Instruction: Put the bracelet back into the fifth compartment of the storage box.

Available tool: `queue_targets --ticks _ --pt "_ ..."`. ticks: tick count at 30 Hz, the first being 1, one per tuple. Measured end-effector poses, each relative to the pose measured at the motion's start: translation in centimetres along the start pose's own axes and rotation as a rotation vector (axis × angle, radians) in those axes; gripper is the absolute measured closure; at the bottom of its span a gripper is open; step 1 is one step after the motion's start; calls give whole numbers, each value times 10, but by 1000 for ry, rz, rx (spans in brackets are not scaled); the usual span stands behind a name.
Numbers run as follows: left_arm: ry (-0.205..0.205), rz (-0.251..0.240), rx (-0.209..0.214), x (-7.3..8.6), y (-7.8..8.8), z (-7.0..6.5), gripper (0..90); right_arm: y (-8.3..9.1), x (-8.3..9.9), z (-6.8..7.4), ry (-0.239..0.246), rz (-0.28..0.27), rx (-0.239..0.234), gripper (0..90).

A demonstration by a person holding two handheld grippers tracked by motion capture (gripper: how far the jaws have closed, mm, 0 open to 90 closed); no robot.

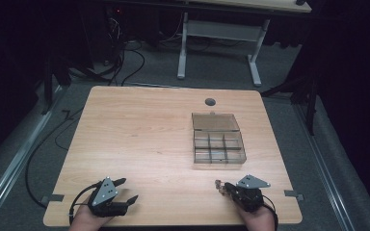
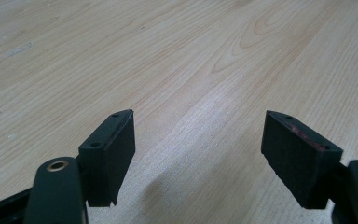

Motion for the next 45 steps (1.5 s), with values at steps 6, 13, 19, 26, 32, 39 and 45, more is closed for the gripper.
queue_targets --ticks 6,13,19,26,32,39,45 --pt "0 0 0 0 0 0 264 0 0 0 3 -2 -1 891" --pt "-1 -2 -2 0 0 0 264 6 -7 -2 -6 -56 13 863" --pt "0 -3 -3 0 0 0 264 10 -3 -17 -57 -57 54 854" --pt "1 -8 -6 -1 1 1 264 14 -2 -26 -79 -62 95 845" --pt "16 -28 -12 -2 3 2 263 12 1 -31 -66 0 108 807" --pt "10 -32 -7 -2 3 1 263 11 -10 -34 -63 59 96 774" --pt "8 -34 -5 -2 4 0 263 9 -10 -35 -61 160 82 736"
Point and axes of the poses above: each handheld gripper's, and its own axes: y roughly backward along the jaws, x roughly out of its underside, z roughly to its left, the point moved 10 cm from there along -y, roughly forward along the jaws, and after that the axes turned 13 degrees about -z, right-handed, at the moved point
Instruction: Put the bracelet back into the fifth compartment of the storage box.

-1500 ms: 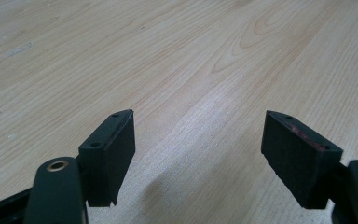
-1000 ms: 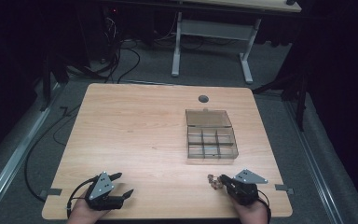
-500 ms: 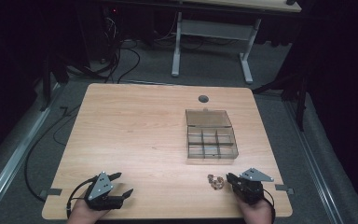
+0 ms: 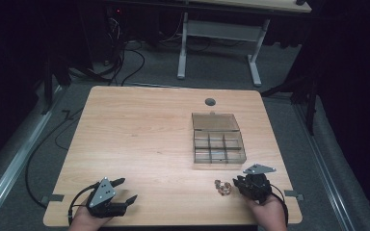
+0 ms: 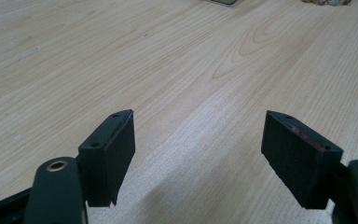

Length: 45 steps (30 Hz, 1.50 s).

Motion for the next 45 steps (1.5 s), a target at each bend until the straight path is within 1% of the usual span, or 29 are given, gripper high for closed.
queue_targets --ticks 3,6,13,17,20,23,30,32,34,40,42,45 --pt "-3 1 2 0 0 0 263 -2 2 0 -18 48 -16 713" --pt "-6 0 4 0 0 -1 263 -2 4 -1 -22 89 -15 712" --pt "-9 0 4 0 0 -1 263 -1 4 2 -7 162 -26 710" --pt "-9 1 5 0 0 -2 263 0 6 3 -31 210 -43 701" --pt "-10 2 7 0 0 -2 263 -1 7 2 -21 243 -45 694" --pt "-10 3 8 0 0 -2 263 -1 8 1 -30 265 -53 691" --pt "-11 4 7 0 0 -2 263 1 9 3 -7 324 -59 676" --pt "-11 5 7 0 0 -2 263 2 8 3 11 343 -60 670" --pt "-12 5 7 0 0 -2 263 1 7 4 20 359 -67 664" --pt "-9 5 10 1 0 -2 263 1 6 8 43 423 -80 640" --pt "-10 5 11 1 0 -2 263 1 6 9 54 450 -76 633" --pt "-10 6 13 1 0 -2 263 0 5 10 64 468 -82 623"
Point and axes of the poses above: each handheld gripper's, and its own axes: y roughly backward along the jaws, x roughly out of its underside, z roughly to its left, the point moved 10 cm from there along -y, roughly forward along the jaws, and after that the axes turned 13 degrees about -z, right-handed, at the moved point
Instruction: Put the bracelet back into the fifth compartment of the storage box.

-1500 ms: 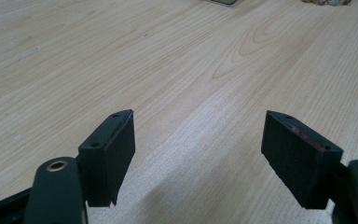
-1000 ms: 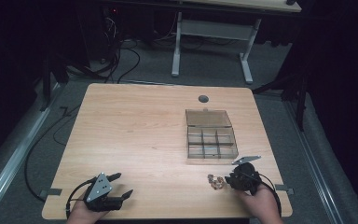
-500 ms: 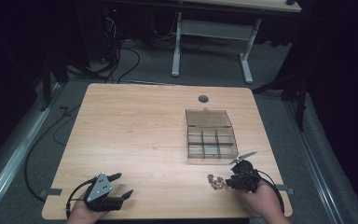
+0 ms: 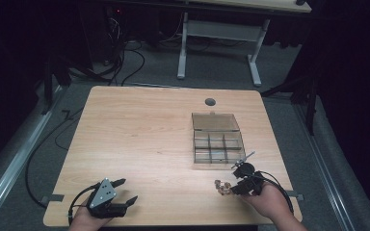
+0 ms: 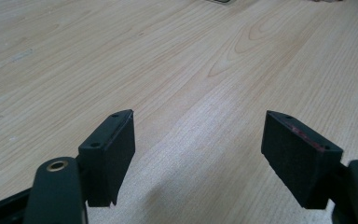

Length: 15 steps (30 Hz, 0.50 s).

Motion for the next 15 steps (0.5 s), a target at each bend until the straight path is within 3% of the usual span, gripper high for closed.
queue_targets --ticks 15 --pt "1 2 1 0 0 0 263 4 -4 3 31 89 -18 531"
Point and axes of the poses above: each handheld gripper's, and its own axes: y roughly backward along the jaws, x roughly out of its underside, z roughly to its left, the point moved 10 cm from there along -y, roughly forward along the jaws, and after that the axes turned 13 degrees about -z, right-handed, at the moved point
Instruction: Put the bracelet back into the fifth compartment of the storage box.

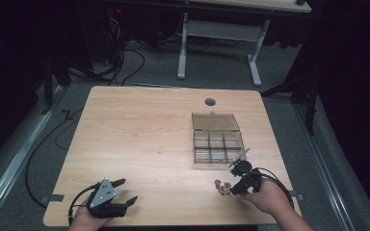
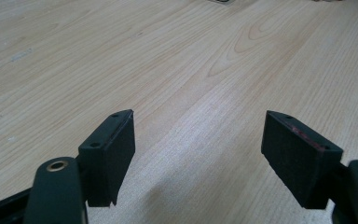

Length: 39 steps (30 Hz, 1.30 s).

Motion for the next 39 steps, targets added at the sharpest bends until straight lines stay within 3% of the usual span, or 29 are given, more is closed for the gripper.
queue_targets --ticks 9,13,19,21,22,26,28,29,37,39 --pt "0 1 2 0 0 0 263 0 -12 17 39 -27 -56 402" --pt "-3 3 6 0 0 -1 263 -3 -14 27 52 -13 -65 371" --pt "-3 2 7 0 0 -1 263 -14 -18 26 106 9 -20 360" --pt "-2 1 8 0 0 -1 263 -17 -18 25 96 12 -14 358" --pt "-1 1 8 0 0 -1 264 -19 -20 22 124 6 -21 362" --pt "-3 3 9 0 0 -1 264 -19 -19 24 120 13 -1 469" --pt "-3 4 8 0 0 -1 264 -18 -19 25 127 10 -3 481" --pt "-4 5 10 0 0 -1 264 -17 -19 25 130 8 -3 555" --pt "-5 6 11 0 0 -1 264 -18 -24 25 161 7 -10 700" --pt "-4 6 11 0 0 -1 264 -18 -24 26 144 14 -8 715"
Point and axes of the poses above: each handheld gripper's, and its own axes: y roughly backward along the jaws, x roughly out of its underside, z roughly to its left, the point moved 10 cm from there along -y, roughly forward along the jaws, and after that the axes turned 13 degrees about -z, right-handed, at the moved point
